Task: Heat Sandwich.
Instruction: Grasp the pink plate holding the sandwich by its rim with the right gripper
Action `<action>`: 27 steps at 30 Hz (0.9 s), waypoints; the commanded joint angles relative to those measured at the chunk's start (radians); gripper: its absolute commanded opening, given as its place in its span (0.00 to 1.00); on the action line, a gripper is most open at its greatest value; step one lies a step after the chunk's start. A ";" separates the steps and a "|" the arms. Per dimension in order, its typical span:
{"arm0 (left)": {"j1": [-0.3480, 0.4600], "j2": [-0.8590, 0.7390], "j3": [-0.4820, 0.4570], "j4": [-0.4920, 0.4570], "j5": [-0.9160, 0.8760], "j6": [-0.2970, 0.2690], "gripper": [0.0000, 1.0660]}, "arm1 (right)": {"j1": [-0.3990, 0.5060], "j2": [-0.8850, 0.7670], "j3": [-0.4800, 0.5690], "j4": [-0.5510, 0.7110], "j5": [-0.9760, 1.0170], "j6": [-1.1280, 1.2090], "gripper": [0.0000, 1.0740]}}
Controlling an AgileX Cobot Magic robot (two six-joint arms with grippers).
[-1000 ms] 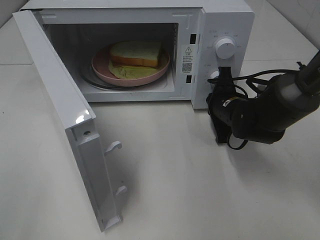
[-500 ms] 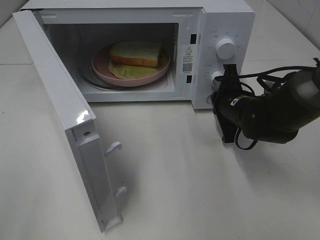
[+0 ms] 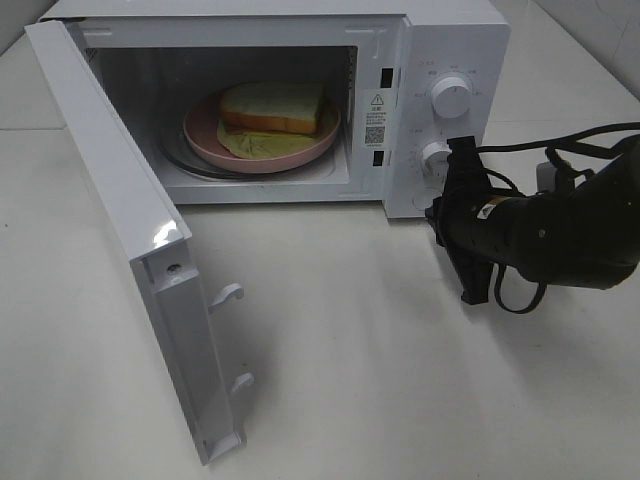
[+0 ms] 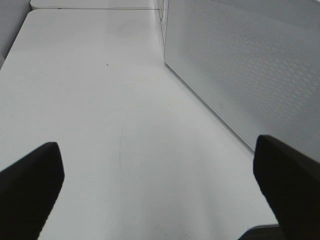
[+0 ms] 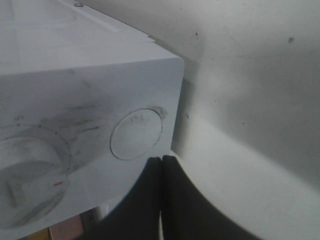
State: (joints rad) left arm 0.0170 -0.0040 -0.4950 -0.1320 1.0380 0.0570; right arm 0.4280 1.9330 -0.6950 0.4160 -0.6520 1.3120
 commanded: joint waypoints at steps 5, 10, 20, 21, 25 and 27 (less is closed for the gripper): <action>0.004 -0.024 0.003 -0.004 -0.004 -0.003 0.92 | -0.006 -0.124 0.034 -0.013 0.136 -0.147 0.02; 0.004 -0.024 0.003 -0.004 -0.004 -0.003 0.92 | -0.006 -0.194 0.034 -0.013 0.254 -0.260 0.03; 0.004 -0.024 0.003 -0.004 -0.004 -0.003 0.92 | -0.006 -0.321 0.034 -0.013 0.561 -0.587 0.05; 0.004 -0.024 0.003 -0.004 -0.004 -0.003 0.92 | -0.006 -0.331 0.034 -0.013 0.588 -0.625 0.05; 0.004 -0.024 0.003 -0.004 -0.004 -0.003 0.92 | -0.006 -0.363 0.029 -0.013 0.696 -0.753 0.06; 0.004 -0.024 0.003 -0.004 -0.004 -0.003 0.92 | -0.006 -0.373 0.029 -0.014 0.740 -0.793 0.07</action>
State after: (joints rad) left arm 0.0170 -0.0040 -0.4950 -0.1320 1.0380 0.0570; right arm 0.4280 1.5720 -0.6630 0.4090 0.0600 0.5590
